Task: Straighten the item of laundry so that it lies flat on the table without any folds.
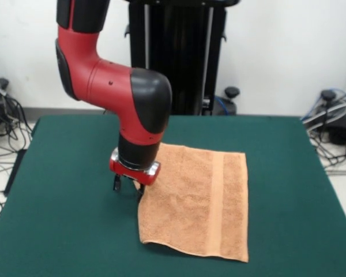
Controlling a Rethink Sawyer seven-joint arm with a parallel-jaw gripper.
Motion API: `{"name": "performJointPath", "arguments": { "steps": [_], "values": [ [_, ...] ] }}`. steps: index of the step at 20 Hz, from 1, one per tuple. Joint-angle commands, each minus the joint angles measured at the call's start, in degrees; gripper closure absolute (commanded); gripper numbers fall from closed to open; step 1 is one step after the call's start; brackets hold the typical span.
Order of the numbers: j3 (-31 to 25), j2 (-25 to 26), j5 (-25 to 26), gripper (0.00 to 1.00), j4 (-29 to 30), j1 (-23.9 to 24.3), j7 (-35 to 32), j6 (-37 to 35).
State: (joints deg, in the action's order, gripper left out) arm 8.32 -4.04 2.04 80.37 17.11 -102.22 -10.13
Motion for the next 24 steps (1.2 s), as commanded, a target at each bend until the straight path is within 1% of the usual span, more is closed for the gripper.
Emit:
{"name": "performJointPath", "arguments": {
  "steps": [1, 13, 19, 24],
  "values": [
    [-1.74, -0.63, -6.7, 0.0, 1.68, -2.67, -15.52, 1.43],
    [-1.7, -2.02, -10.29, 0.0, 3.38, -3.92, -14.99, 0.47],
    [-2.87, -3.48, -12.58, 0.0, 4.99, -4.45, -15.62, 0.02],
    [-3.11, -3.31, -14.31, 0.0, 4.71, -4.81, -15.43, -0.11]
  ]
}}
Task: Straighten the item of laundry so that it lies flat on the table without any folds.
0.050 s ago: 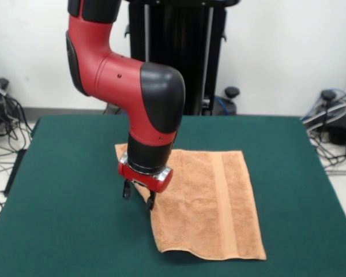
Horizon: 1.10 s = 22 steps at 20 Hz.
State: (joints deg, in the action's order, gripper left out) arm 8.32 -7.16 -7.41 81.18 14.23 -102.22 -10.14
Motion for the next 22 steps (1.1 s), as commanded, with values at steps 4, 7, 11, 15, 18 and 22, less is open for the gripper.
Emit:
{"name": "performJointPath", "arguments": {
  "steps": [4, 7, 11, 15, 18, 22],
  "values": [
    [-3.69, -0.59, -5.85, 0.0, 4.31, -1.93, -14.99, -0.21],
    [-3.86, -0.63, -6.66, 0.0, 4.49, -2.13, -14.83, -0.08],
    [-3.96, -0.33, -7.57, 0.0, 4.62, -2.28, -14.72, 0.6],
    [-5.26, -1.45, -7.79, 0.0, 5.77, -1.37, -14.09, 0.22],
    [-5.1, -1.81, -8.27, 0.0, 5.75, -1.51, -13.91, -0.54],
    [-5.54, -2.0, -8.73, 0.0, 6.2, -1.58, -14.04, -0.32]
  ]
}}
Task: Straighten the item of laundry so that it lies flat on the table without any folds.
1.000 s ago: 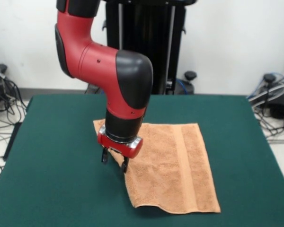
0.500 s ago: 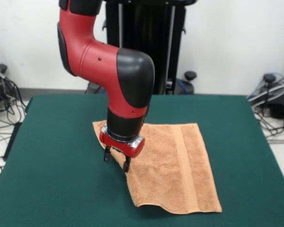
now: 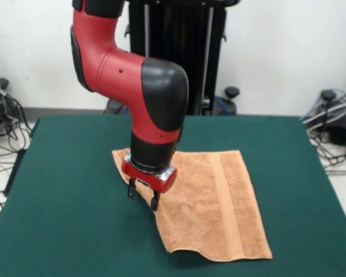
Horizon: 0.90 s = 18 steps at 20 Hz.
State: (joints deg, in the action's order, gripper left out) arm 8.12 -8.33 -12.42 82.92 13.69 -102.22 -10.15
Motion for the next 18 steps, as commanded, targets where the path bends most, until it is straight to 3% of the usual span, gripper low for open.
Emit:
{"name": "performJointPath", "arguments": {
  "steps": [1, 18],
  "values": [
    [-5.34, -1.1, -3.92, 0.0, 4.86, -1.33, -14.41, -0.25],
    [-3.47, 0.22, -11.64, 0.0, 5.76, -7.24, -17.19, 1.63]
  ]
}}
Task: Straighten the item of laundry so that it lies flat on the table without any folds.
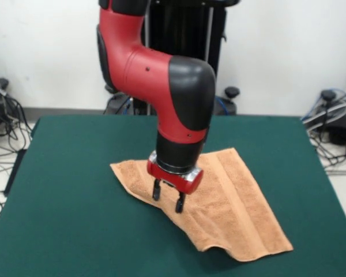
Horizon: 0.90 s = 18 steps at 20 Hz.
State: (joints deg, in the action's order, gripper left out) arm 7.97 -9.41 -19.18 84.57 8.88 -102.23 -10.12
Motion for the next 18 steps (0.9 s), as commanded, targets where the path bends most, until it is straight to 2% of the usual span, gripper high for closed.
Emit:
{"name": "performJointPath", "arguments": {
  "steps": [1, 7, 11, 18],
  "values": [
    [-3.32, 1.44, -5.21, 0.0, 3.85, -2.29, -16.84, 1.48],
    [-4.77, 0.16, -5.33, 0.0, 5.39, -0.61, -15.31, 1.48],
    [-4.85, 0.92, -5.53, 0.0, 4.34, -0.19, -14.72, 1.46],
    [-5.69, -0.61, -6.4, 0.0, 6.85, -0.81, -16.15, 1.82]
  ]
}}
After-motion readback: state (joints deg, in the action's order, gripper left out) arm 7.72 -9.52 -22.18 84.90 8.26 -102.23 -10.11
